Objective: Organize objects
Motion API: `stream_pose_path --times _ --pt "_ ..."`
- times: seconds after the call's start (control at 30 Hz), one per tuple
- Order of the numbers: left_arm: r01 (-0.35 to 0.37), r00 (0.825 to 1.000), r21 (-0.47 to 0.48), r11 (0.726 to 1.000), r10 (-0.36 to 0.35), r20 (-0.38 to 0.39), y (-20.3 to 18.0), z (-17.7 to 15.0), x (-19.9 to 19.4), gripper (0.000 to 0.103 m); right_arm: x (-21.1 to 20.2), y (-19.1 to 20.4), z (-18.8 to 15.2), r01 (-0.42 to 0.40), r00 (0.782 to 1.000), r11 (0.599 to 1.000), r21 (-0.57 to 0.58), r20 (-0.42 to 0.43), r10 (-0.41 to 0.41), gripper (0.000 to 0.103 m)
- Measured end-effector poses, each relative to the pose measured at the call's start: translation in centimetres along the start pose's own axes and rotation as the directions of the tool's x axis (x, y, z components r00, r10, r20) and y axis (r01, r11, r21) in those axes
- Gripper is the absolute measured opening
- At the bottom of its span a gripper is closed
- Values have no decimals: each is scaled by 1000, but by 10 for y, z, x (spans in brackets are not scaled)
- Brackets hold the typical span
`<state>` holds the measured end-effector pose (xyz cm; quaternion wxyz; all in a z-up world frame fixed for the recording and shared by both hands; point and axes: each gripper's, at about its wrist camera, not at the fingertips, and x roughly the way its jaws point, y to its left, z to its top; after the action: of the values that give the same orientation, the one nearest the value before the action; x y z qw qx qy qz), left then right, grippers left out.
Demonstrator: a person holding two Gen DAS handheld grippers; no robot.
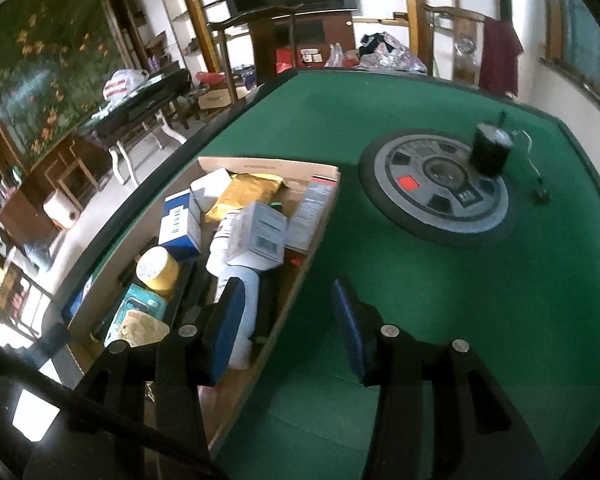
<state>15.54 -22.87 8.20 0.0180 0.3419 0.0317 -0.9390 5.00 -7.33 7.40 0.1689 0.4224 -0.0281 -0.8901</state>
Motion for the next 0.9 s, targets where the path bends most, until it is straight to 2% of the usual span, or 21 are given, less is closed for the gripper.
stream_pose_path --times 0.1,0.17,0.23,0.3,0.33,0.37,0.47,0.5,0.57,0.6,0.67,0.73,0.83,0.9 --pt "-35 996 -41 999 38 79 4 9 -16 67 -4 -12 -4 -25 1000 998 49 12 25 44" --pt "-63 987 -59 996 71 146 5 15 -28 73 -5 -18 -8 -39 999 997 65 20 38 45" --pt "-96 966 -80 992 112 233 5 19 -44 91 -7 -21 -12 -43 999 997 64 30 41 48" --pt "-124 937 -96 988 149 316 2 21 -60 101 -8 -24 -15 -38 998 998 57 42 36 48" --pt "-135 916 -109 985 166 365 1 21 -69 102 -10 -25 -17 -36 998 998 52 48 34 48" --pt "-143 905 -118 983 178 386 1 21 -73 102 -10 -26 -19 -37 998 998 49 52 35 49" --pt "-264 867 -171 949 312 388 -5 22 -75 102 -13 -30 -23 -42 997 998 40 63 39 49" --pt "-285 867 -169 944 328 376 -7 23 -71 102 -13 -31 -25 -42 997 998 38 67 40 49" --pt "-242 903 -144 959 278 329 -8 24 -61 102 -16 -33 -29 -41 996 999 32 77 38 49" --pt "-218 927 -139 966 250 280 -8 25 -51 102 -18 -33 -30 -36 996 999 28 82 34 49" --pt "-197 948 -140 970 225 225 -8 24 -39 102 -20 -33 -34 -23 996 1000 18 90 21 49" --pt "-207 955 -130 970 229 187 -10 23 -27 102 -21 -32 -39 -4 995 1000 5 97 3 49" --pt "-250 951 -117 961 266 157 -15 20 -16 102 -24 -28 -49 43 993 999 -33 111 -40 53" --pt "-251 953 -120 960 267 141 -15 17 -12 102 -25 -23 -56 81 990 995 -62 124 -73 54"
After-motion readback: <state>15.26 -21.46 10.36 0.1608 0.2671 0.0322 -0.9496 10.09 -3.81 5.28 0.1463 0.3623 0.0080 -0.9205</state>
